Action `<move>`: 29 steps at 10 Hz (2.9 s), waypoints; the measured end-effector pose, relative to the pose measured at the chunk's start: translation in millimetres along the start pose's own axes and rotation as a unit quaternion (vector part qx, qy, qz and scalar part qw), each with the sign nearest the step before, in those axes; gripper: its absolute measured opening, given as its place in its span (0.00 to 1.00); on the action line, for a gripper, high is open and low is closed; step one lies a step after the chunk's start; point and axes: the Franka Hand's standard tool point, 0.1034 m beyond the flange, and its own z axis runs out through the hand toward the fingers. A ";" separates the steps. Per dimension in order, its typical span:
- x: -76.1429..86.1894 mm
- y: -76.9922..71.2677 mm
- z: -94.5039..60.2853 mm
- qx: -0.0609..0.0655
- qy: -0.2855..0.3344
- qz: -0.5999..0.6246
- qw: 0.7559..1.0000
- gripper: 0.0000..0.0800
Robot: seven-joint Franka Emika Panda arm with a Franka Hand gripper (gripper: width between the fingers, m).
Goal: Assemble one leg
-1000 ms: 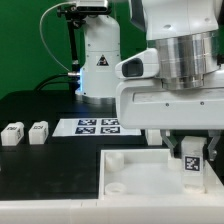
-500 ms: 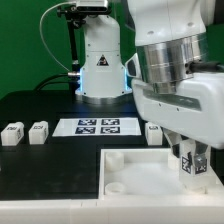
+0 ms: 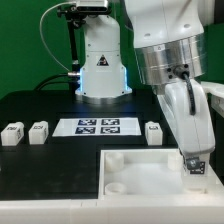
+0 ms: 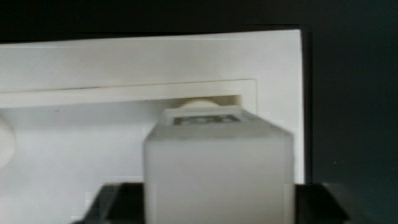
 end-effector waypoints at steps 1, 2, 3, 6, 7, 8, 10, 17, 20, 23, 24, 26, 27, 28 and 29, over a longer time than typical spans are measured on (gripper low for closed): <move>0.5 -0.8 -1.5 -0.004 0.001 -0.057 0.998 0.70; -0.6 -5.1 -6.4 -0.008 -0.004 -0.152 0.988 0.79; -3.9 -5.6 -7.0 -0.009 0.000 -0.259 0.966 0.81; -1.1 -5.1 -6.5 -0.014 0.003 -0.447 0.894 0.81; -0.1 -4.6 -6.6 -0.020 0.008 -0.525 0.851 0.81; 0.6 -5.0 -6.9 -0.023 0.011 -0.575 0.818 0.81; 0.8 -3.5 -5.4 -0.036 0.017 -0.678 0.734 0.81; 0.3 -2.5 -4.1 -0.027 0.022 -0.411 0.911 0.36; -3.9 0.7 -2.3 -0.019 0.043 -0.085 0.995 0.36; -6.1 1.6 -2.2 -0.016 0.049 -0.042 0.998 0.36; -5.5 1.0 -2.7 -0.016 0.049 -0.057 0.997 0.41; -4.8 -5.0 -7.5 -0.027 0.045 -0.281 0.958 0.64; -8.7 -5.6 -7.2 -0.030 0.043 -0.354 0.934 0.64; -7.5 -5.6 -7.3 -0.033 0.043 -0.388 0.920 0.78; -6.3 -5.8 -7.5 -0.035 0.042 -0.440 0.896 0.80</move>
Offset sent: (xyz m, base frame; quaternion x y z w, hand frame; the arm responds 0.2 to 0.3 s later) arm 0.0000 0.0000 0.0000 0.0000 0.0000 -0.2667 0.9638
